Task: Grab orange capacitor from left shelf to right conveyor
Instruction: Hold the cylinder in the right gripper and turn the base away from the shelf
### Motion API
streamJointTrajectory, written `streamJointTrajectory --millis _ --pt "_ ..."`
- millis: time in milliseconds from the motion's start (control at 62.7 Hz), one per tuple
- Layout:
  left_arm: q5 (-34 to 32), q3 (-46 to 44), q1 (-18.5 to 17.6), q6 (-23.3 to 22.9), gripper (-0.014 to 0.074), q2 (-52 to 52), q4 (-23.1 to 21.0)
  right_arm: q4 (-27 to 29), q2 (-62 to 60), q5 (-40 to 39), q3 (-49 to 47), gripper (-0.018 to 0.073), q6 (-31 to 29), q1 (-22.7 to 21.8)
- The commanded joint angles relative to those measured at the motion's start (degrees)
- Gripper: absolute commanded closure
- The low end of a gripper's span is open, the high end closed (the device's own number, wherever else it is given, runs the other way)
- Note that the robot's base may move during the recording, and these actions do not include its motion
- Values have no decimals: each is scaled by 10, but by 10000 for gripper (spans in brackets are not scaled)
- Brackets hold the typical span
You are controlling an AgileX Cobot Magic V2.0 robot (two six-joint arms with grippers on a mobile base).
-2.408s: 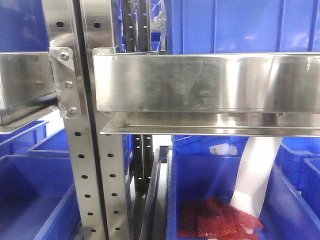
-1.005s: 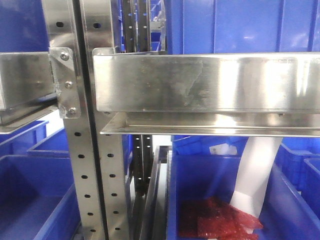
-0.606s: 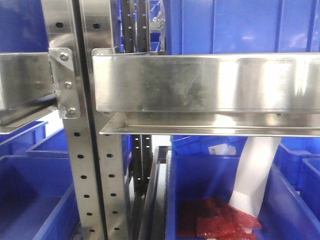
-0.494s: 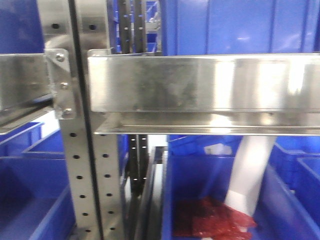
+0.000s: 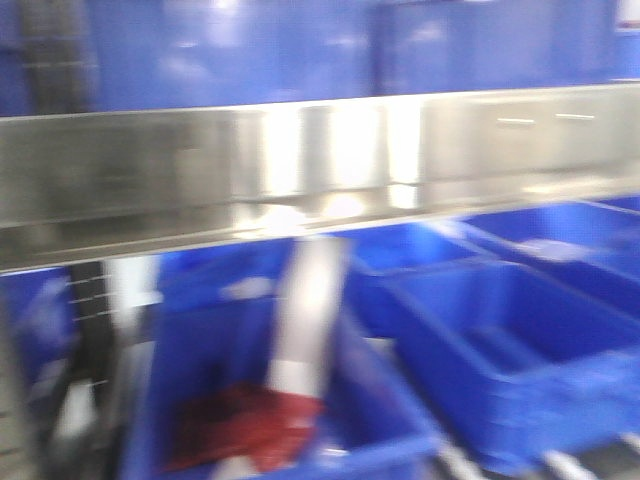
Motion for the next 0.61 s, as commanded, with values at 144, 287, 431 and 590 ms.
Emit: streamJointTrajectory --millis 144,287,431,590 --pt "-50 -3 1 -1 723 -6 -2 -8 7 -49 -13 438 -4 0" --pt "-50 -3 1 -1 723 -6 -2 -8 7 -49 -13 438 -4 0" --pt "-50 -3 1 -1 723 -6 -2 -8 7 -49 -13 438 -4 0" --pt "-50 -3 1 -1 723 -6 -2 -8 7 -49 -13 438 -4 0"
